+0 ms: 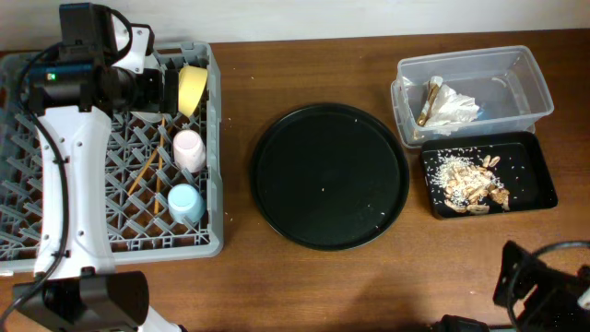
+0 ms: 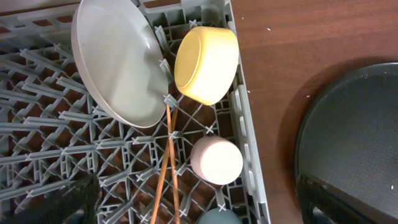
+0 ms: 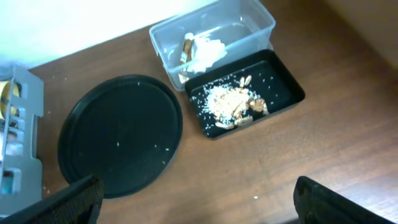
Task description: Sort waste into correct bins and load items into the dishwasher rack
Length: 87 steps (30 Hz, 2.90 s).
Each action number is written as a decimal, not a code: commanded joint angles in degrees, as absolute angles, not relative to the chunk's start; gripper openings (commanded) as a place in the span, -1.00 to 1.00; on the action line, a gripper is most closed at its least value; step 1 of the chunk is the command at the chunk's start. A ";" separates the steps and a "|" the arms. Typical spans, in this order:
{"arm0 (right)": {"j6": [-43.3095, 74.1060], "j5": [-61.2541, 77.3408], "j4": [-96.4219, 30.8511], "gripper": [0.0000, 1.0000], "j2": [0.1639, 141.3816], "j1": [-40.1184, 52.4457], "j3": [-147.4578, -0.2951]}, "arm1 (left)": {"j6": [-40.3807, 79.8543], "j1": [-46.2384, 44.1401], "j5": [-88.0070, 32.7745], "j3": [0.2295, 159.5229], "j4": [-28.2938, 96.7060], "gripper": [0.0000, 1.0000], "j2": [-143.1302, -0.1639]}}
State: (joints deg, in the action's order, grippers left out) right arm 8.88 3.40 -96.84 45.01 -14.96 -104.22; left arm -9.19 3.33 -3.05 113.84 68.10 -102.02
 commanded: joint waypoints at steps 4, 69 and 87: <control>7.33 2.24 -82.76 0.97 39.24 -14.57 -92.66 | -9.06 3.42 -3.68 113.93 68.18 0.99 -102.41; 7.07 4.25 -4.10 0.97 0.21 0.10 -0.32 | -9.10 3.90 3.22 113.93 67.61 0.99 -102.19; 7.07 4.25 -4.10 0.97 0.21 0.10 -0.32 | -10.17 3.90 -9.50 54.43 15.25 0.98 -58.46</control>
